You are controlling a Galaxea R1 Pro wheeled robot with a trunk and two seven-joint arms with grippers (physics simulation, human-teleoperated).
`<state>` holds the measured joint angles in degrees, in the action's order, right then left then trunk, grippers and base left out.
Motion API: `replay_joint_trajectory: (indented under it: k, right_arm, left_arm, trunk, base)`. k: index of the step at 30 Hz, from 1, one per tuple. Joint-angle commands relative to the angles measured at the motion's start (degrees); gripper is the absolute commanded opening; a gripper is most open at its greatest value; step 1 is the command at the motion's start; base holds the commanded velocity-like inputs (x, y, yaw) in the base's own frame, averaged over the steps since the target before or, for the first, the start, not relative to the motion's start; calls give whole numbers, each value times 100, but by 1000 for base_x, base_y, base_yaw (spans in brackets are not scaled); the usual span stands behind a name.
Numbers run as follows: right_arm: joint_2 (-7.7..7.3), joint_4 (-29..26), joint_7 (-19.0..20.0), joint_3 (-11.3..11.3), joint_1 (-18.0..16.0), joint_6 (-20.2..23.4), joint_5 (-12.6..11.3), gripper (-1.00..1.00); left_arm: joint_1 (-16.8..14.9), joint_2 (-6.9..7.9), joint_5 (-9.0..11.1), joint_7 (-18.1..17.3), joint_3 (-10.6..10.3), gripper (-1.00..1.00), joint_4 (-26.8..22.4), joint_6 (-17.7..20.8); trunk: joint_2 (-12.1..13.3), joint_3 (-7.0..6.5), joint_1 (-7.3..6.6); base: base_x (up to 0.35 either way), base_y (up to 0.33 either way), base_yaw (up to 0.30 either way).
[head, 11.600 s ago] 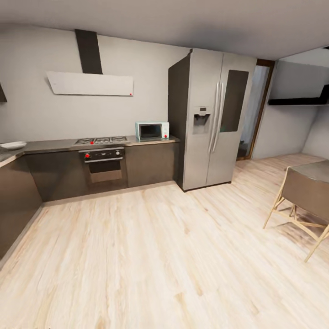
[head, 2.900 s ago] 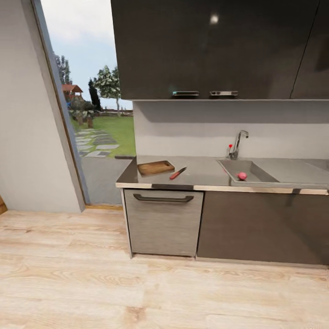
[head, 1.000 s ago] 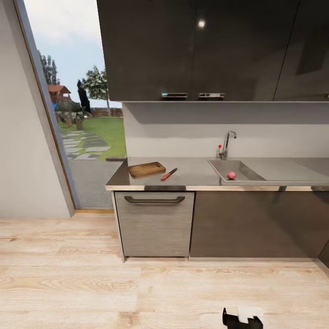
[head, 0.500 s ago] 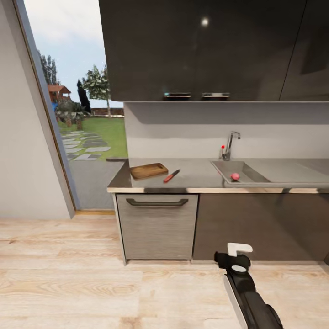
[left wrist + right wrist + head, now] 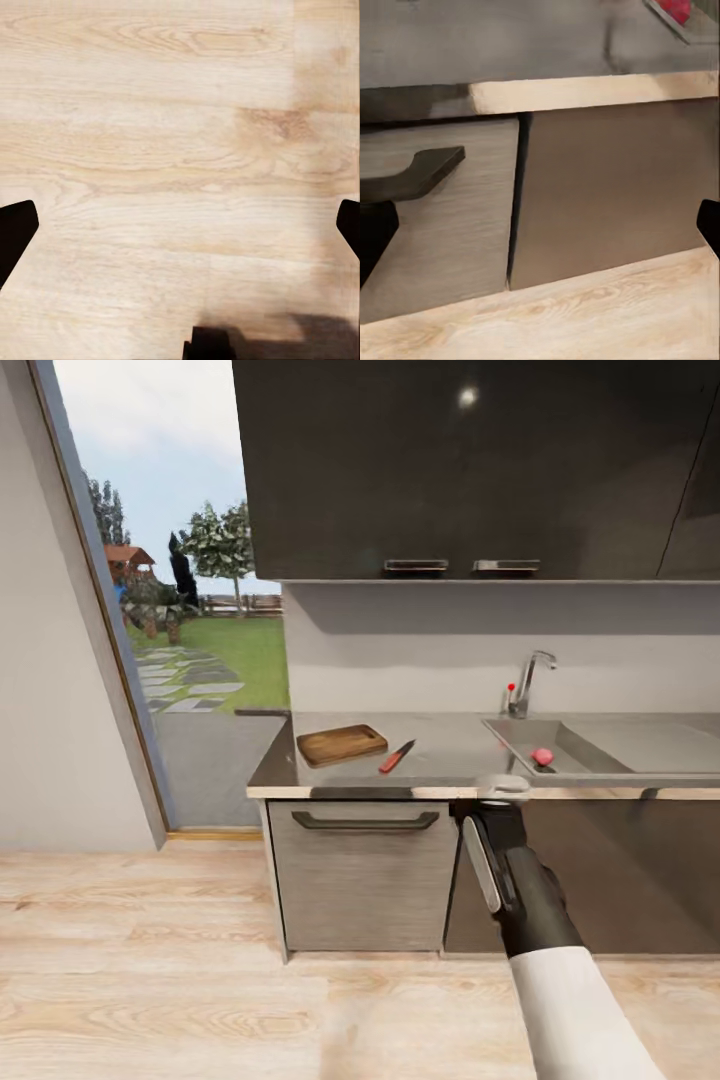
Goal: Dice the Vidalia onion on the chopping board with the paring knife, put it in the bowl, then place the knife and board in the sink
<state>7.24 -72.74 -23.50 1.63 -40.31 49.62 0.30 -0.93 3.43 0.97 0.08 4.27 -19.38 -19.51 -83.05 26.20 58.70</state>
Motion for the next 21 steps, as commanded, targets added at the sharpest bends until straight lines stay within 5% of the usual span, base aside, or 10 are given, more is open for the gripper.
replay_joint_trajectory:
  k: [1, 9, 21]
  right_arm:
    - [19, 7, -24, 5, -229, 136, -8, 100]
    - [57, 189, -23, 4, -1438, 648, -12, 100]
    - [58, 837, -7, -4, -1532, 631, -12, 100]
  left_arm:
    - [-4, 0, 9, 1, 4, 100, 4, -18]
    - [-3, 0, 9, 1, 4, 100, 13, -18]
    - [-2, 0, 9, 1, 4, 100, 13, -18]
  trunk:
    - [-3, 7, 3]
    - [-3, 7, 3]
    - [-3, 7, 3]
  base:
    - [244, 194, 0]
    - [245, 194, 0]
    - [229, 200, 0]
